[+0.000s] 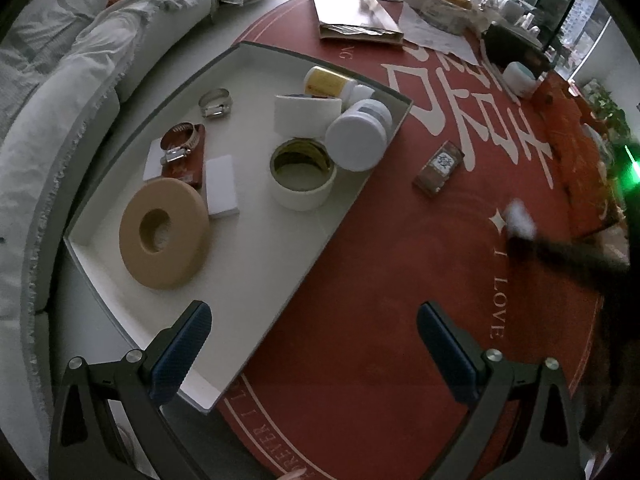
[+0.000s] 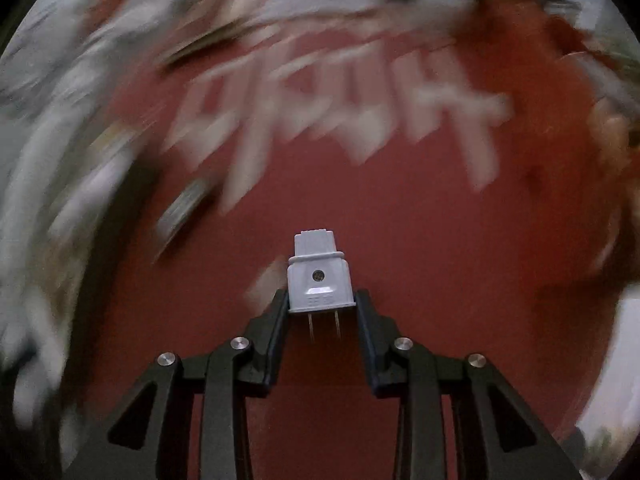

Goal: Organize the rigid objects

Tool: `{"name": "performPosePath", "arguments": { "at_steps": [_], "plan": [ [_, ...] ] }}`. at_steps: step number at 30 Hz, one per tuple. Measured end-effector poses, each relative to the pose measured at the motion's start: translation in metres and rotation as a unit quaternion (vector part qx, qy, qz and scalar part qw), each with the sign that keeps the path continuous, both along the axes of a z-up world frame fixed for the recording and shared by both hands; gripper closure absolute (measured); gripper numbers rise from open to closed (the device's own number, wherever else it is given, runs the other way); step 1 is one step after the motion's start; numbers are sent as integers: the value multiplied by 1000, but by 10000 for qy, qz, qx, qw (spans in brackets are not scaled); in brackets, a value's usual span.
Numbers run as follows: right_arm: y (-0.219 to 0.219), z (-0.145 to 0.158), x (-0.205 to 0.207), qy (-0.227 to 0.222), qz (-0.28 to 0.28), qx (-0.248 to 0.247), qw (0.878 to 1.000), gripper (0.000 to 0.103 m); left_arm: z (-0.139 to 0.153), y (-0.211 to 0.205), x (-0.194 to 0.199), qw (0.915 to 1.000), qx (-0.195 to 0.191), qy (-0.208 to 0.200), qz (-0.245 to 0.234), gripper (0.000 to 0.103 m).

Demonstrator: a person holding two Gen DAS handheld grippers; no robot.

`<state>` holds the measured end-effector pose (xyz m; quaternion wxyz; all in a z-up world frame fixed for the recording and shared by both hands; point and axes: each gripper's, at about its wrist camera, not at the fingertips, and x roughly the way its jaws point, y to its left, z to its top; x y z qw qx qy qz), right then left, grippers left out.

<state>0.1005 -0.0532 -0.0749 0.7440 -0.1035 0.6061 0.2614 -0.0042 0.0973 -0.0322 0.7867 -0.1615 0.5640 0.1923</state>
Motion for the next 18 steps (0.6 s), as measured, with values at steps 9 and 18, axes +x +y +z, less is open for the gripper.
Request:
{"name": "performPosePath", "arguments": {
  "at_steps": [9, 18],
  "plan": [
    [87, 37, -28, -2348, 1924, -157, 9527, 3, 1, 6, -7, 9999, -31, -9, 129, 0],
    [123, -14, -7, -2037, 2762, -327, 9387, 26, -5, 16, -17, 9995, -101, 121, 280, 0]
  ]
}}
